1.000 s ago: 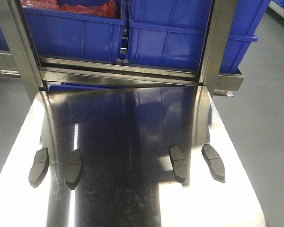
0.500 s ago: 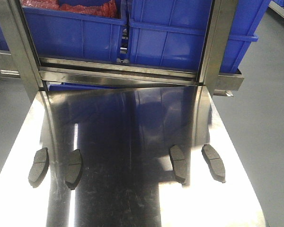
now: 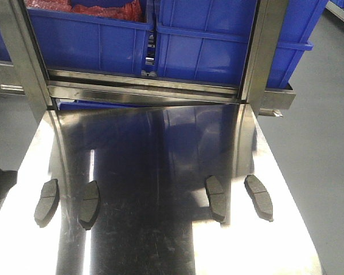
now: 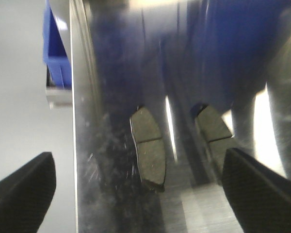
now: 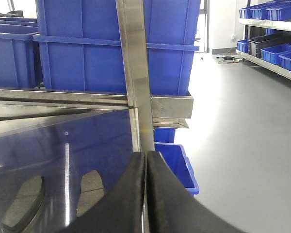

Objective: Move and align brake pads A on conveyor
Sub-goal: 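Lower the left gripper onto the brake pad nearest it and close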

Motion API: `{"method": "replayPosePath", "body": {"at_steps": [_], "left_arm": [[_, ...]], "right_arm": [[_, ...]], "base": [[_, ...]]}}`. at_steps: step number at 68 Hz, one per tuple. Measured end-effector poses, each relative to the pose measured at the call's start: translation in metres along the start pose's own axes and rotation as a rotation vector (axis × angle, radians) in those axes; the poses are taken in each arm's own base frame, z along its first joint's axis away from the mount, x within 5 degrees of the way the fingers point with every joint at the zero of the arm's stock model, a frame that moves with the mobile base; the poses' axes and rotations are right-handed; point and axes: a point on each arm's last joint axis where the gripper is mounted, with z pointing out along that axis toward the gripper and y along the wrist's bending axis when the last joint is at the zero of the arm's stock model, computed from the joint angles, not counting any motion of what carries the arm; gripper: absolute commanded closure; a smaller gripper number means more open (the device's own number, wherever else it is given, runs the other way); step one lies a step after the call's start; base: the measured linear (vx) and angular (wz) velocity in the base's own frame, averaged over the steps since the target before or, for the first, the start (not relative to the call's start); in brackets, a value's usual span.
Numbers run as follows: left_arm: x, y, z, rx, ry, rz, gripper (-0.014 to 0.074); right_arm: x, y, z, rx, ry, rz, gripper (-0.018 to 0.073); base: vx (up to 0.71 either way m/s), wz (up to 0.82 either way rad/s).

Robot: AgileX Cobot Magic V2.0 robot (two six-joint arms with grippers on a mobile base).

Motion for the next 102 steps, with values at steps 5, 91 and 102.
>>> {"method": "replayPosePath", "body": {"at_steps": [5, 91, 102], "left_arm": [[-0.003, -0.001, 0.013, 0.007, 0.029, 0.005, -0.0041], [0.003, -0.02, 0.145, -0.05, 0.357, -0.006, -0.0022], [0.003, -0.02, 0.146, -0.052, 0.353, -0.009, -0.0017]], "right_arm": [[0.0, 0.0, 0.0, 0.0, 0.0, 0.0, 0.0562], [0.0, 0.0, 0.0, 0.0, 0.0, 0.0, 0.0562], [0.0, 0.0, 0.0, 0.0, 0.0, 0.0, 0.0562]], "base": [[0.0, 0.0], [0.0, 0.0], [0.0, 0.0]]}}
